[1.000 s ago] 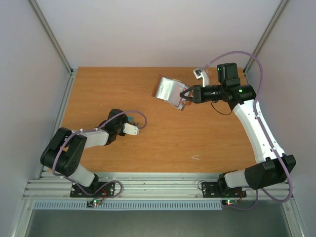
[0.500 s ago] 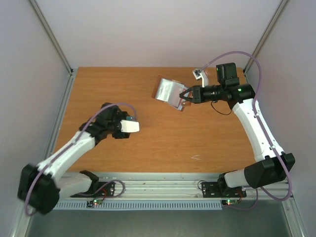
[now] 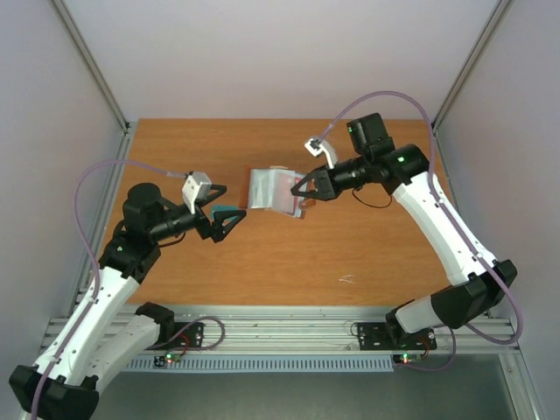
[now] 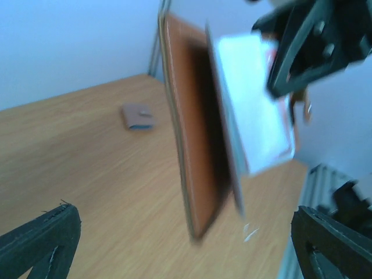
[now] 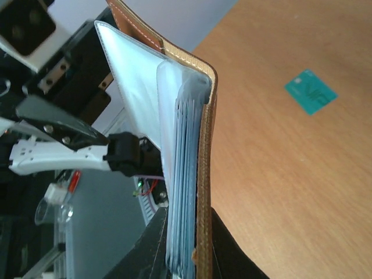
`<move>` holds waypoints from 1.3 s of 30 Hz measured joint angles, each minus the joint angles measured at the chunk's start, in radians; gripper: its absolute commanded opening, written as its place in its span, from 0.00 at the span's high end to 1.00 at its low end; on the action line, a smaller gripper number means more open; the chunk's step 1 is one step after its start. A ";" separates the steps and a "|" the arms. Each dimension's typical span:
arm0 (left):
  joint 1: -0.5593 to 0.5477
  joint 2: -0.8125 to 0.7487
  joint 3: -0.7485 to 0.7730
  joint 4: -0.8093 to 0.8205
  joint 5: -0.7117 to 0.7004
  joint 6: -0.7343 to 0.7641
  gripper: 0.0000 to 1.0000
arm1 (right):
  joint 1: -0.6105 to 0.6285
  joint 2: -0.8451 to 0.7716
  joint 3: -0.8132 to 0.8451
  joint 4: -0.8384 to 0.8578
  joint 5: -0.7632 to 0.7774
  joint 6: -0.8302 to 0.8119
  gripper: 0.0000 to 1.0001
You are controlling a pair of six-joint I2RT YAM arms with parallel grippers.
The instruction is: Take the credit cards out of the card holder
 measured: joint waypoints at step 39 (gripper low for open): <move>0.001 0.052 -0.005 0.392 0.150 -0.448 1.00 | 0.048 -0.105 -0.116 0.297 -0.051 0.140 0.75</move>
